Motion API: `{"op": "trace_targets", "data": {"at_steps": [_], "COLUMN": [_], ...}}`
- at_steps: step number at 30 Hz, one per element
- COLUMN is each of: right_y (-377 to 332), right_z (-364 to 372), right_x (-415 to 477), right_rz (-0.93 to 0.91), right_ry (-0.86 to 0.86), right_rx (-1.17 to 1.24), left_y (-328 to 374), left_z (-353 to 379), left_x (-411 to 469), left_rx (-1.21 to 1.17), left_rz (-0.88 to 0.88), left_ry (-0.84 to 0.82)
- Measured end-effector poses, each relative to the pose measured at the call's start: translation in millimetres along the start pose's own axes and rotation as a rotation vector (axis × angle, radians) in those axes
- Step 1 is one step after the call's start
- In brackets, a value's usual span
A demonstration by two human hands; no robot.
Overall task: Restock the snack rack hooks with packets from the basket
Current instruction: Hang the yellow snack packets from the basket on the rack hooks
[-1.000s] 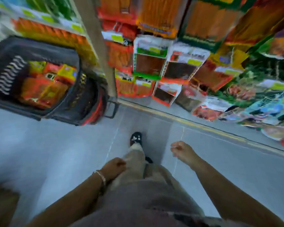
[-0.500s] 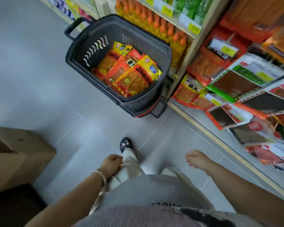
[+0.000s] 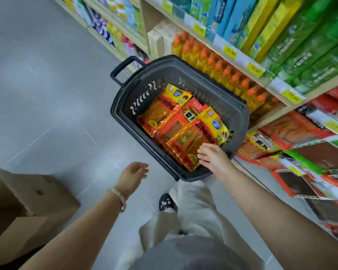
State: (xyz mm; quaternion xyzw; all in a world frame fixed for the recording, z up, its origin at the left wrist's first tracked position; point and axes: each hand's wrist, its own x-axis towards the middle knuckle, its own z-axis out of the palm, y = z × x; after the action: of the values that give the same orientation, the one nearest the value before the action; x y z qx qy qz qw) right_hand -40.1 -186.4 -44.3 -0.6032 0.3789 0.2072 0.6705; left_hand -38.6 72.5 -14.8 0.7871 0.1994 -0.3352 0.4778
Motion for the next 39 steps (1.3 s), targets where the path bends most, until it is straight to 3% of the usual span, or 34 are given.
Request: {"op": "trace_targets", "data": {"at_steps": [6, 10, 16, 22, 25, 29, 33, 37, 39], "right_y": [-19, -19, -9, 6, 4, -5, -35, -64, -76], "right_z": [15, 16, 25, 20, 22, 24, 28, 60, 81], "right_x": [86, 120, 159, 157, 138, 110, 91, 99, 111], "right_rz": [0.408, 0.6, 0.676, 0.564, 0.57, 0.285, 0.092, 0.054, 0.071], "right_ry": [0.169, 0.254, 0.323, 0.575, 0.716, 0.628, 0.359, 0.09, -0.022], "right_rx": [0.187, 0.185, 0.219, 0.124, 0.23, 0.228, 0.286, 0.233, 0.217], "left_y": [58, 82, 97, 104, 112, 126, 142, 158, 159], "left_z": [13, 19, 22, 21, 18, 9, -6, -23, -33], "left_x": [50, 85, 131, 156, 165, 180, 192, 198, 201], "left_rx": [-0.099, -0.112, -0.072, 0.004, 0.072, 0.138, 0.275, 0.166, 0.031], "left_rz": [0.04, 0.026, 0.035, 0.002, 0.004, 0.002, 0.012, -0.053, -0.031], "left_ry": [0.041, 0.035, 0.006, -0.099, -0.196, -0.228, -0.268, -0.474, -0.45]}}
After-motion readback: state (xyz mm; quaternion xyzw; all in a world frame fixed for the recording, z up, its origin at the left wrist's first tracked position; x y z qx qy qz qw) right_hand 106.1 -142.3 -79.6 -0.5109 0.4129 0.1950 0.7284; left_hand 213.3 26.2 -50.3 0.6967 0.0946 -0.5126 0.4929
